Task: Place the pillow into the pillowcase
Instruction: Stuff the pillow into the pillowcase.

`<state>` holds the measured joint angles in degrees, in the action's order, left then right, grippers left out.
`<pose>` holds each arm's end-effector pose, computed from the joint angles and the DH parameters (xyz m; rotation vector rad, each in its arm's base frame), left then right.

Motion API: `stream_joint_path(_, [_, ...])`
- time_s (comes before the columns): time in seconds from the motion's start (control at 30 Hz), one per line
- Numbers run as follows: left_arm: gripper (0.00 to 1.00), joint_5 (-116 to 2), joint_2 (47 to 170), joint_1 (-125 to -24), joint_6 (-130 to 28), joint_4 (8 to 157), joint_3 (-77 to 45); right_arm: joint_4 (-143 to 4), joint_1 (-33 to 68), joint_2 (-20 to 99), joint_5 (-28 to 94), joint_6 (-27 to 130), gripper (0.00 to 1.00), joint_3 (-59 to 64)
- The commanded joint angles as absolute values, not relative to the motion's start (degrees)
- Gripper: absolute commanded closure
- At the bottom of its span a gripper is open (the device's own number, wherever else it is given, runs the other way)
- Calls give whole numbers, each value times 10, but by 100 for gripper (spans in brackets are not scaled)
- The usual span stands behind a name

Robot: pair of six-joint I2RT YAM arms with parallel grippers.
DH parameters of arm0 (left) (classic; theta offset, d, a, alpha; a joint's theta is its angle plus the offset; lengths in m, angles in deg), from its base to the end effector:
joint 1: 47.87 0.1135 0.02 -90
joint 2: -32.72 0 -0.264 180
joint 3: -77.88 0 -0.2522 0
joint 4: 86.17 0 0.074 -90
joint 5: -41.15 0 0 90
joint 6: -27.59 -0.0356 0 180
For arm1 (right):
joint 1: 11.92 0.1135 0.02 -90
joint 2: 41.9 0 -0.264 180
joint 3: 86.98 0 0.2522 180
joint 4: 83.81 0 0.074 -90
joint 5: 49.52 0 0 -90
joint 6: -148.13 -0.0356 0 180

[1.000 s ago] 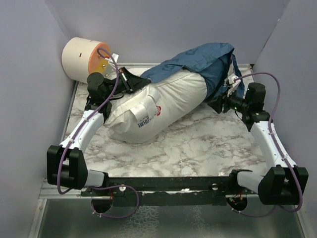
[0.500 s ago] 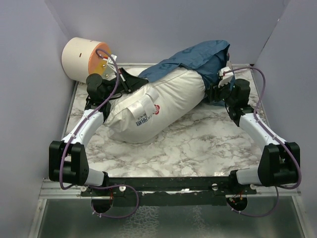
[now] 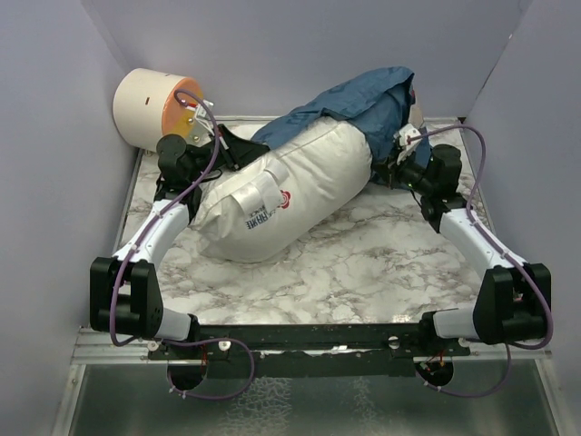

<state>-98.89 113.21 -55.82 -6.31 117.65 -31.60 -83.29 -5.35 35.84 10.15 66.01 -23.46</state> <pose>0.3120 -0.0711 0.3534 0.1866 1.5856 -1.4712 0.3056 0.0533 0.2829 -0.5922 1.7173 0.4662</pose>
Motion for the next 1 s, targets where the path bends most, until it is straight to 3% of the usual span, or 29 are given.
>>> stream_joint_path(0.0, [100, -987, 1140, -556, -84, 1181, -299, -839, -47, 331, -148, 649, 99, -173])
stream_joint_path(0.27, [100, -987, 1140, -556, -90, 1146, -266, -859, -47, 379, -293, 466, 99, 23])
stream_joint_path(0.43, [100, -984, 1127, -570, -139, 1064, -258, -896, -47, 375, -317, 362, 99, 48])
stream_joint_path(0.5, [100, -964, 1128, -580, -170, 1021, -263, -877, -47, 373, -306, 380, 99, 27])
stream_joint_path(0.67, [100, -895, 1154, -586, -246, 925, -287, -609, -46, 402, -152, 617, 99, 22])
stream_joint_path(0.73, [86, -870, 1162, -586, -271, 897, -290, -545, -47, 420, -62, 681, 99, 19])
stream_joint_path(0.83, [52, -793, 1141, -585, -332, 841, -275, -535, -51, 406, 17, 729, 97, -22])
stream_joint_path(0.97, [16, -633, 1053, -585, -427, 793, -262, -549, -51, 352, 44, 766, 72, -71])
